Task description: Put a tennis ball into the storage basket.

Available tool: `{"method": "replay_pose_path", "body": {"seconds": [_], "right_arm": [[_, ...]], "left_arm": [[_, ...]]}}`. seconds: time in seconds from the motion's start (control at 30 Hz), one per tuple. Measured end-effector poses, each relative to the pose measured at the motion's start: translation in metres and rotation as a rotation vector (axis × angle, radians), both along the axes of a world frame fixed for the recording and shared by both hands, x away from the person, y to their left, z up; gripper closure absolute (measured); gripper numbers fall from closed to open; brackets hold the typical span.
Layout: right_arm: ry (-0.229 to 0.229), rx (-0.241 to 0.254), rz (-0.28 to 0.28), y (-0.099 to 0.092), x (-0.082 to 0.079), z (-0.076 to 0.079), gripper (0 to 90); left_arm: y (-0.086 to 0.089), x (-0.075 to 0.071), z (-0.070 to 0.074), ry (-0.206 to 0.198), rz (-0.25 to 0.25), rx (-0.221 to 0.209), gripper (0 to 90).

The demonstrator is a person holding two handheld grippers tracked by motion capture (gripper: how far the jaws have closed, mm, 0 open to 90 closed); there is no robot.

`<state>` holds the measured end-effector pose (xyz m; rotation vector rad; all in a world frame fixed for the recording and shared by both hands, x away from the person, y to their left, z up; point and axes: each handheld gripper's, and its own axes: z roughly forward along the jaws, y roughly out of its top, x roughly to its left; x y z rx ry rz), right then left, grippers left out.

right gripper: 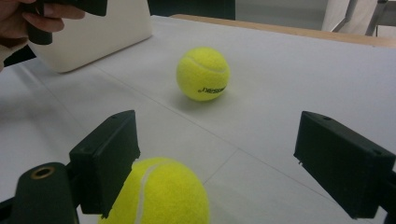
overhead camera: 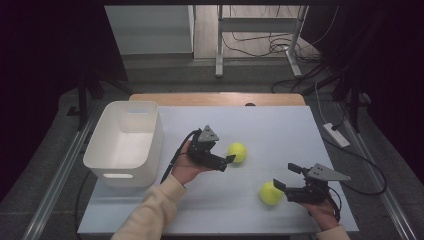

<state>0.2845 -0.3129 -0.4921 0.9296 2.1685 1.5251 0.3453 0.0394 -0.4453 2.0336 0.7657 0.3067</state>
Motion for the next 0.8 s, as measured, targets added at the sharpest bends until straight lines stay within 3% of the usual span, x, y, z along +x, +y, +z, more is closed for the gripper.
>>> {"method": "replay_pose_path", "body": {"seconds": [0.8], "right_arm": [[0.0,0.005,0.001,0.0,0.001,0.0,13.4]], "left_arm": [[-0.021,0.029,-0.008,0.057,0.005,0.055,3.1]]}}
